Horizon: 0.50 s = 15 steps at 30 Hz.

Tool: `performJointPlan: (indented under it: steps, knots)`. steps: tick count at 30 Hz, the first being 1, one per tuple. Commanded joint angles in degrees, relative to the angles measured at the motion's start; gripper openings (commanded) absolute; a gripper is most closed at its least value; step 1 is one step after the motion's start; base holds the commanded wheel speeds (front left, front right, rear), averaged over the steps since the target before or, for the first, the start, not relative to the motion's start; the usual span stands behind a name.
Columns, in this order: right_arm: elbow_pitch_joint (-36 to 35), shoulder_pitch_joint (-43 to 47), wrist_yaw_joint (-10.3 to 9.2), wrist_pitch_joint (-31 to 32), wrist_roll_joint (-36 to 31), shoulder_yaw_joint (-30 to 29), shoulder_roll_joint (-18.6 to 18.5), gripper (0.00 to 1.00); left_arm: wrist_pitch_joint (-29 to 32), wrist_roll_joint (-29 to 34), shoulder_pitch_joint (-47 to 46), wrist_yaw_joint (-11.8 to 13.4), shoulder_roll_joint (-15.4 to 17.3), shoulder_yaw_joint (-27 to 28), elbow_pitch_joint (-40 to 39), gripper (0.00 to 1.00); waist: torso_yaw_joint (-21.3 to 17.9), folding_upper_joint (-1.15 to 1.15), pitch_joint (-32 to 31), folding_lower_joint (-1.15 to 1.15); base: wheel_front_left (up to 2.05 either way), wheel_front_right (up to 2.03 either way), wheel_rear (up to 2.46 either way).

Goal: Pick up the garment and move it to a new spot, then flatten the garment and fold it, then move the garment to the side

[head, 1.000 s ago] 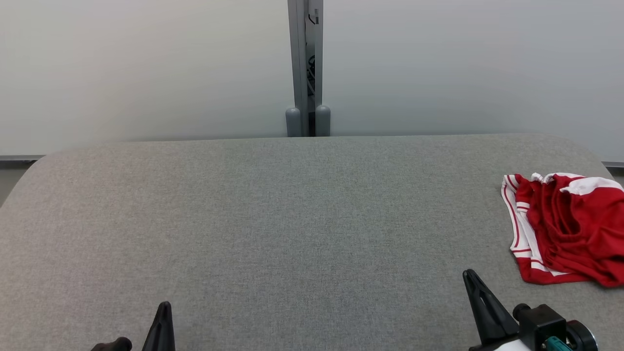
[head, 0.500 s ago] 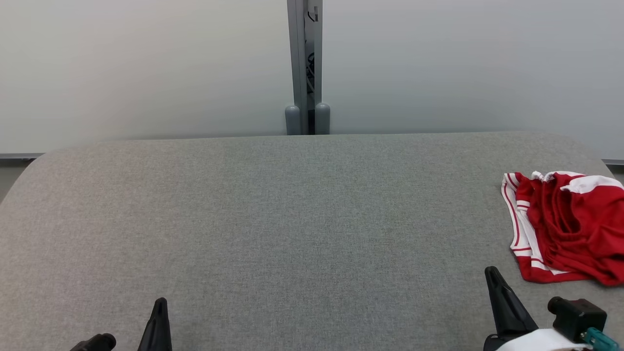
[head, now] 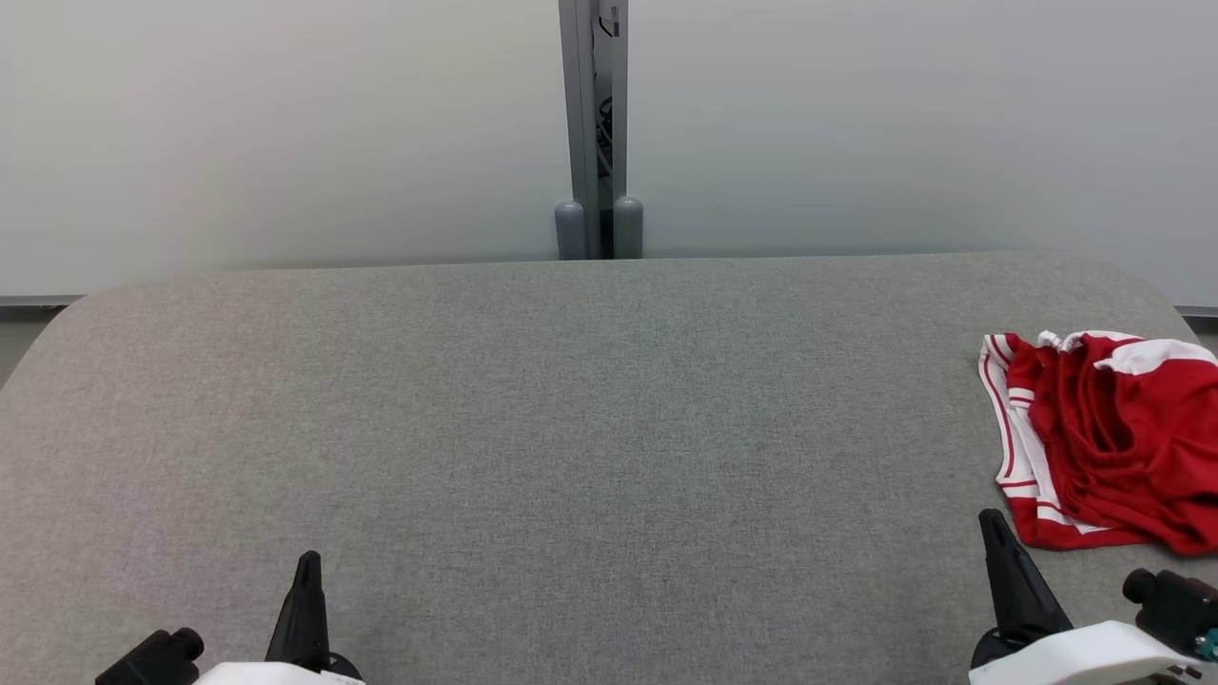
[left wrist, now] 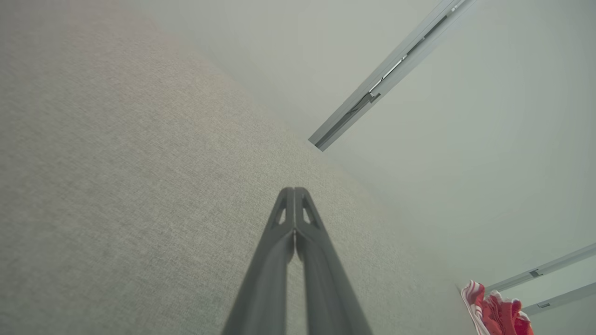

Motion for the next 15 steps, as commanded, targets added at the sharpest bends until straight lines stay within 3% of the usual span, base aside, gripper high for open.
performJointPlan:
  steps: [1,15]
  knots:
    - [-1.1,-1.9,0.0,0.5,2.6,-0.7,-0.8,0.0,0.3,-1.9,-1.8,-0.4,0.2,0.4,-0.9,0.0,0.0,0.0,0.0,0.0,0.0,0.0,0.0]
    - [-1.4,-2.6,0.0,3.4,15.6,-2.7,-1.2,0.0,2.9,-12.0,-3.6,-1.6,0.3,0.9,-1.5,0.0,-0.1,0.0,0.4,0.0,0.0,0.0,0.0]
